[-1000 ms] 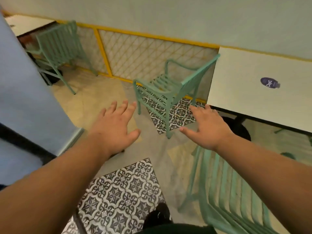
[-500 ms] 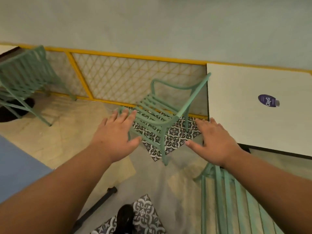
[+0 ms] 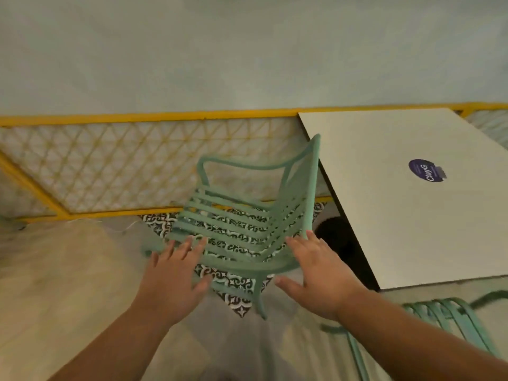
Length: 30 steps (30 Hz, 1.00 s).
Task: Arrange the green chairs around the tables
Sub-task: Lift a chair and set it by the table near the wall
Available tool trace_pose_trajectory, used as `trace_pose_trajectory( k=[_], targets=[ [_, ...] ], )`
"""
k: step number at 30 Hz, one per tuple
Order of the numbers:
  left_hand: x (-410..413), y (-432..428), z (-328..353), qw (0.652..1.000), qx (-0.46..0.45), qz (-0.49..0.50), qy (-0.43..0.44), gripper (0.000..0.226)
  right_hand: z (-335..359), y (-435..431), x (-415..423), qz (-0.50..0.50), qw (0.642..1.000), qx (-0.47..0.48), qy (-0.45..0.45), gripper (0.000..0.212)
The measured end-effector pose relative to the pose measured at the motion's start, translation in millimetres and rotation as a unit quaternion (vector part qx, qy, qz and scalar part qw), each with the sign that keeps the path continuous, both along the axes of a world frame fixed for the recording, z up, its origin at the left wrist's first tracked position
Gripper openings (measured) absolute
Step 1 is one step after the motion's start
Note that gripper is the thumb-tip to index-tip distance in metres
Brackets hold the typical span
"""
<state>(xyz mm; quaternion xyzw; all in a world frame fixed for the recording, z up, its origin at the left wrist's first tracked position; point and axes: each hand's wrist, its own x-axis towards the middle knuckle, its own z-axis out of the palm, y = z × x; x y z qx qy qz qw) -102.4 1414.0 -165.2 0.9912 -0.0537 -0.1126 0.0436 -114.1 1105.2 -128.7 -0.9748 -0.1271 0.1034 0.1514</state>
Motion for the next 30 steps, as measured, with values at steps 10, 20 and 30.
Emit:
trace_pose_trajectory(
  k=[10, 20, 30],
  targets=[
    [86.3, -15.0, -66.9, 0.999, -0.025, 0.029, 0.038, 0.085, -38.5, 3.5, 92.4, 0.058, 0.998, -0.022, 0.028, 0.084],
    [98.0, -42.4, -107.2, 0.998, -0.017, 0.024, 0.051, 0.09, -64.8, -0.5, 114.3, 0.138, 0.982, -0.121, 0.051, 0.09],
    [119.5, -42.8, -157.0, 0.995, 0.008, 0.001, 0.097, 0.1, -67.1, 7.2, 114.5, 0.106, 0.979, -0.174, 0.014, 0.074]
  ],
)
